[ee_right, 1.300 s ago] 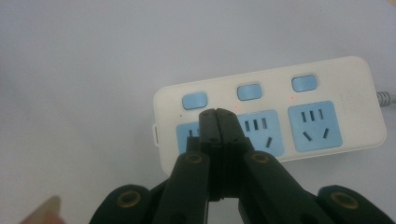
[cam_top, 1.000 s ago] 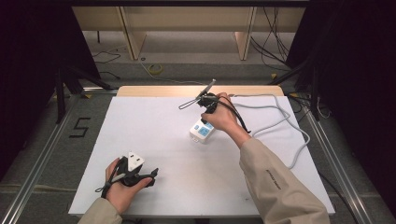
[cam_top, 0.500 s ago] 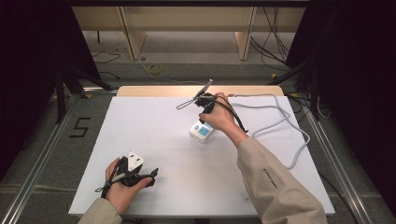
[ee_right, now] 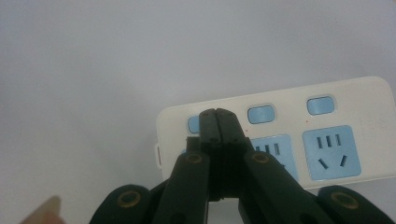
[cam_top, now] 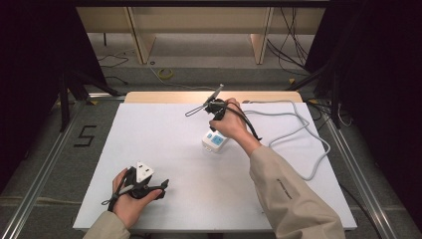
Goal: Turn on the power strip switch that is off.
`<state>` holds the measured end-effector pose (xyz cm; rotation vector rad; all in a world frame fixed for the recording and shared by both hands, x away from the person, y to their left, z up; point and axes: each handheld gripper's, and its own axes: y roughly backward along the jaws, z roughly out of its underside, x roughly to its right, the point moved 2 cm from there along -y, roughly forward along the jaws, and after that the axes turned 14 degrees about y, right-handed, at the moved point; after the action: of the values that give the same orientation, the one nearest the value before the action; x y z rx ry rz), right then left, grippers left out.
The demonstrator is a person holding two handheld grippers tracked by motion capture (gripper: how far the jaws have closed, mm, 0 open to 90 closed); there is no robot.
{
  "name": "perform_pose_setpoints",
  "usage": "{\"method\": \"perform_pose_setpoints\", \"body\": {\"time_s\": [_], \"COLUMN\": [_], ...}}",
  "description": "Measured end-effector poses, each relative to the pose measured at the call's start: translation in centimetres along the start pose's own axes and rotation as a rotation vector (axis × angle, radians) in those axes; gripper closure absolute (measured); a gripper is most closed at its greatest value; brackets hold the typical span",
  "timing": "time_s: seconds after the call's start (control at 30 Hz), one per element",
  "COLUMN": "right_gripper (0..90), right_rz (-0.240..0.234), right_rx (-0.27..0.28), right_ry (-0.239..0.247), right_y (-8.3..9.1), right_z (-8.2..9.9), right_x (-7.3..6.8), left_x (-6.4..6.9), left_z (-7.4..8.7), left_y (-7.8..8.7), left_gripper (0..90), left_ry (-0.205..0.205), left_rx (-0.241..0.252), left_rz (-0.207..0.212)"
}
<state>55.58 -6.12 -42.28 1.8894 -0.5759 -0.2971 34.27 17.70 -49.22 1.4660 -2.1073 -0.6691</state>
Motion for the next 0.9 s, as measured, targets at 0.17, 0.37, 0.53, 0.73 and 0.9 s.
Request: {"method": "perform_pose_setpoints", "body": {"time_s": [0.17, 0.37, 0.53, 0.73, 0.9], "right_gripper": [90.0, 90.0, 90.0, 90.0, 90.0], "right_rz": [0.000, -0.004, -0.003, -0.008, -0.011], "right_rx": [-0.002, -0.001, 0.003, -0.010, -0.005], "right_ry": [-0.003, -0.005, -0.003, -0.004, -0.005], "right_y": [-0.2, -0.6, -1.0, -1.5, -1.8], "right_z": [-0.1, -0.2, -0.3, -0.4, -0.5], "right_x": [0.0, -0.2, -0.2, -0.3, -0.3], "left_x": [0.0, 0.0, 0.0, 0.0, 0.0], "left_z": [0.0, 0.0, 0.0, 0.0, 0.0], "left_y": [0.0, 0.0, 0.0, 0.0, -0.1], "left_gripper": [20.4, 20.5, 20.5, 20.5, 20.5], "left_ry": [-0.002, -0.005, -0.006, -0.004, -0.003], "left_rx": [-0.002, -0.002, -0.003, -0.003, -0.003], "left_rz": [0.000, -0.001, 0.000, 0.001, 0.002]}}
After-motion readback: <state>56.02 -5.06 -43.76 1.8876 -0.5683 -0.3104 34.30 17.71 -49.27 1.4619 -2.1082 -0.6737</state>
